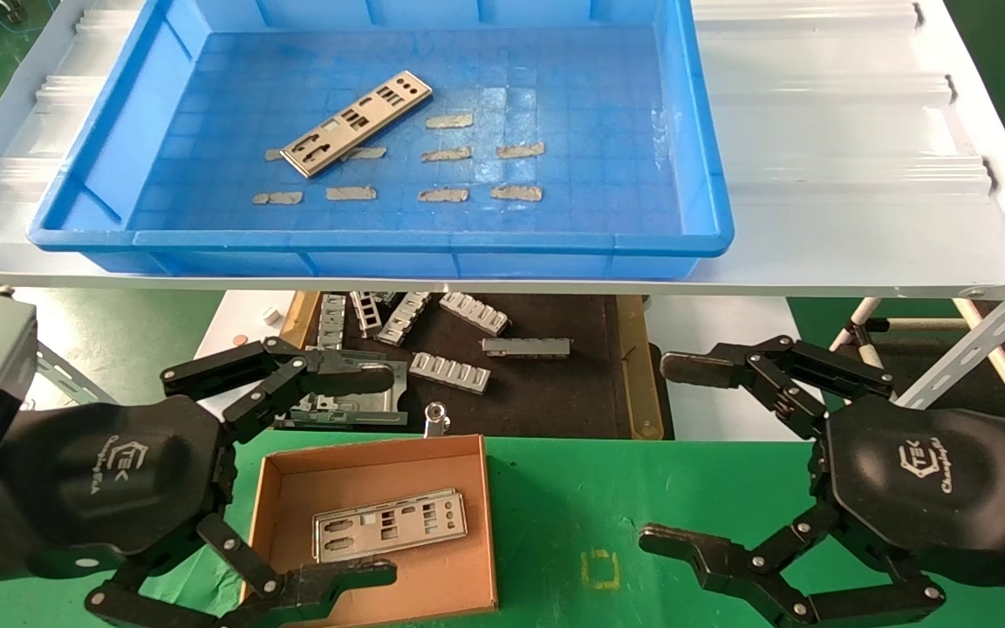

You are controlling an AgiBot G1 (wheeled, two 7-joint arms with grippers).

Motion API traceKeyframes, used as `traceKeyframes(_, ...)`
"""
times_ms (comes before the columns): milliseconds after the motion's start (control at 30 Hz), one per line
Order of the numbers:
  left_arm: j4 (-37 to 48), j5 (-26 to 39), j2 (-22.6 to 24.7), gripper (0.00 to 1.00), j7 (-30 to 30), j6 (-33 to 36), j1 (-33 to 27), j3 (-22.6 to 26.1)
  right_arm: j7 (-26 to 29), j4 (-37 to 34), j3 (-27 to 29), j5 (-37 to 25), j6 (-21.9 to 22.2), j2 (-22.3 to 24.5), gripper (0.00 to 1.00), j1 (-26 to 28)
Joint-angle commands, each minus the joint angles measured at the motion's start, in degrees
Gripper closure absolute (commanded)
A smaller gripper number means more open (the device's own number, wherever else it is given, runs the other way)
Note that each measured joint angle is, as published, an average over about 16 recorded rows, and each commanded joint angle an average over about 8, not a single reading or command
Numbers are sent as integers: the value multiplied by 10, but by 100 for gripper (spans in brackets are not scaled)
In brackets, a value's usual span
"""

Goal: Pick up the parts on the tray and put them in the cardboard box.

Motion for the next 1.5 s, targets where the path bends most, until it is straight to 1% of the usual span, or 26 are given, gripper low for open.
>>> traceKeyframes(33,0,0,0,0,0,0,0,0,0,0,0,0,0,0,0,0)
traceKeyframes(1500,0,0,0,0,0,0,0,0,0,0,0,0,0,0,0,0)
